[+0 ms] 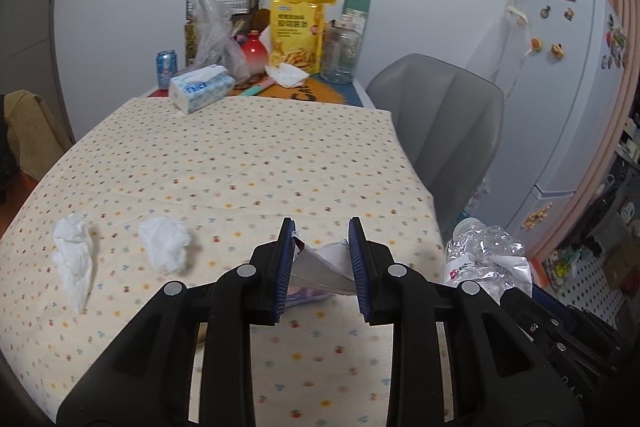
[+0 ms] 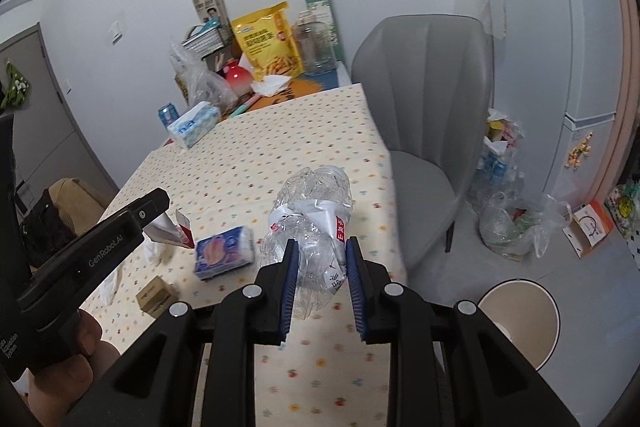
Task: Collect trash
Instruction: 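Carry the paper and plastic wrapper in both tools toward the bin, then open both tools over the bin to drop the paper and wrapper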
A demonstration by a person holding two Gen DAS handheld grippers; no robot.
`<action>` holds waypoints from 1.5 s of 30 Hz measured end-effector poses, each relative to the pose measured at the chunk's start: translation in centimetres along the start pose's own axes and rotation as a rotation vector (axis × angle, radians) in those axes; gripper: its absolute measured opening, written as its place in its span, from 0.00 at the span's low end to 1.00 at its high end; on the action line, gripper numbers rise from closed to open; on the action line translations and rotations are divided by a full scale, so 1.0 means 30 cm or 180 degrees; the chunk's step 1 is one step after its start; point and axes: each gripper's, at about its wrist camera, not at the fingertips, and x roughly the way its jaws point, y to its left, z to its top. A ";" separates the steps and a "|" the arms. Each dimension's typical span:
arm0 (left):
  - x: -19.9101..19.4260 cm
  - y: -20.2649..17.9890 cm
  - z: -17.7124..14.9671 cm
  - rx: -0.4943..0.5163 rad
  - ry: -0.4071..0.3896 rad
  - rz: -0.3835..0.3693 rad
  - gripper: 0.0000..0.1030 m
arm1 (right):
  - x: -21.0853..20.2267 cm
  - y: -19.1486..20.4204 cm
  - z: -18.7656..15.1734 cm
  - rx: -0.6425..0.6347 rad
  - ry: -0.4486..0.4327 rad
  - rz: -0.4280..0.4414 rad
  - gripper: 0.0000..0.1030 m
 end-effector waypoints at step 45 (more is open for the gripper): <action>0.348 -0.963 -0.190 0.1287 0.0731 -0.0692 0.26 | 0.007 -1.044 -0.147 0.1643 0.0095 -0.1168 0.66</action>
